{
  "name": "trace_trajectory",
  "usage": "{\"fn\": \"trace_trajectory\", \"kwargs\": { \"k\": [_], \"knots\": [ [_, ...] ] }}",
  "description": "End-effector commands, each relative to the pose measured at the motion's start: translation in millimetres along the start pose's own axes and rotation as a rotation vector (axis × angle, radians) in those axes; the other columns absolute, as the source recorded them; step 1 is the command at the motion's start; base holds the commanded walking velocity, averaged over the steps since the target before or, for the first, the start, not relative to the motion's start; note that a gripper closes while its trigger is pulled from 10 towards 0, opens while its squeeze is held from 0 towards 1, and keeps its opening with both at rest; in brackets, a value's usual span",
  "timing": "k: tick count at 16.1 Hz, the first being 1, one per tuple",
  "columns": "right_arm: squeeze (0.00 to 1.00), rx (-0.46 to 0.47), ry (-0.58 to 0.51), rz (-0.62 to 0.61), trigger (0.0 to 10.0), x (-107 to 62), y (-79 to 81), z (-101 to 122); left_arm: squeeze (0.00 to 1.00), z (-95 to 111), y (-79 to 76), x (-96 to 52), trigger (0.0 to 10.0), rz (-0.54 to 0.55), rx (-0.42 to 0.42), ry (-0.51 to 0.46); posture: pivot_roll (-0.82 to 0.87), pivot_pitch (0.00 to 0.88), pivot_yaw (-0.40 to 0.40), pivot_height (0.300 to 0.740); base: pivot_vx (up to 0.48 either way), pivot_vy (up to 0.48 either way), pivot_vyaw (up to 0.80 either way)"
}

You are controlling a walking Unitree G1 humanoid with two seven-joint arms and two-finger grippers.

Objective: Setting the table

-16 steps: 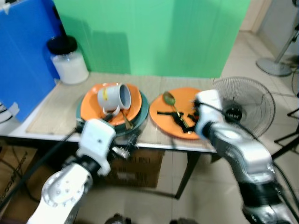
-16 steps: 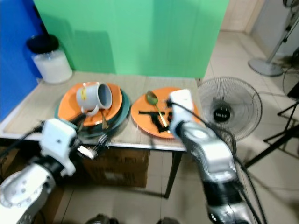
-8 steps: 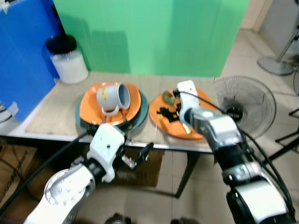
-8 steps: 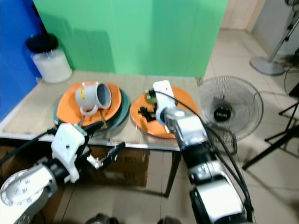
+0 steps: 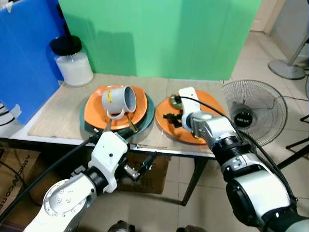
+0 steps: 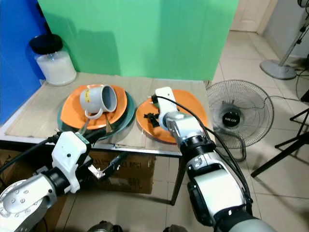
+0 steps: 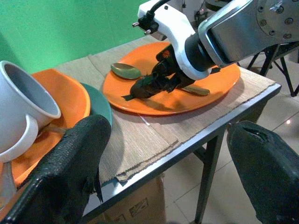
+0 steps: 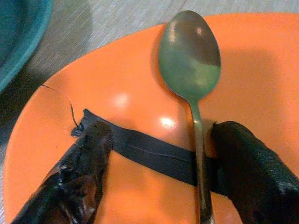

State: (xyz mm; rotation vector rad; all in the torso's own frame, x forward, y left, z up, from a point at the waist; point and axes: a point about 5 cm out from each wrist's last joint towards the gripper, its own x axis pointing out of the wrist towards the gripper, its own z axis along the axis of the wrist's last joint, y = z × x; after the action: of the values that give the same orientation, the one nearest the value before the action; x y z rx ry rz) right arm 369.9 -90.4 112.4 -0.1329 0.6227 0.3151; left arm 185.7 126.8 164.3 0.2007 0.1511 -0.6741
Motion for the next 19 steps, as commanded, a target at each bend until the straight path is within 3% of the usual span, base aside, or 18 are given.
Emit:
{"fn": "trace_trajectory", "kwargs": {
  "k": [1,5,11,15,19],
  "knots": [
    [0.0,0.018,-0.013,-0.009,0.0,0.8,-3.3,6,0.0,3,-3.5,-2.7,10.0,-0.015,0.008,-0.004,0.01,0.05,0.016,0.74,0.0,0.0,0.0],
    [0.0,0.073,0.0,-0.008,0.0,3.5,-8.5,3,0.0,2,-3.8,-2.2,10.0,-0.03,0.009,0.003,0.0,0.047,0.02,0.74,0.0,0.0,0.0],
    [0.0,0.144,0.052,0.062,0.0,7.6,-2.0,-7,0.0,1,-6.2,-2.2,10.0,-0.049,0.005,0.01,0.01,0.046,0.017,0.74,0.0,0.0,0.0],
    [0.0,0.138,0.059,0.054,0.0,8.1,-3.2,-10,0.0,1,-6.1,-2.2,10.0,-0.051,0.007,0.011,0.01,0.047,0.017,0.74,0.0,0.0,0.0],
    [0.0,0.069,0.054,0.039,0.0,8.9,-3.5,-9,0.0,1,-5.8,-2.0,10.0,-0.052,0.013,0.012,0.0,0.047,0.019,0.74,0.0,0.0,0.0]
  ]
}}
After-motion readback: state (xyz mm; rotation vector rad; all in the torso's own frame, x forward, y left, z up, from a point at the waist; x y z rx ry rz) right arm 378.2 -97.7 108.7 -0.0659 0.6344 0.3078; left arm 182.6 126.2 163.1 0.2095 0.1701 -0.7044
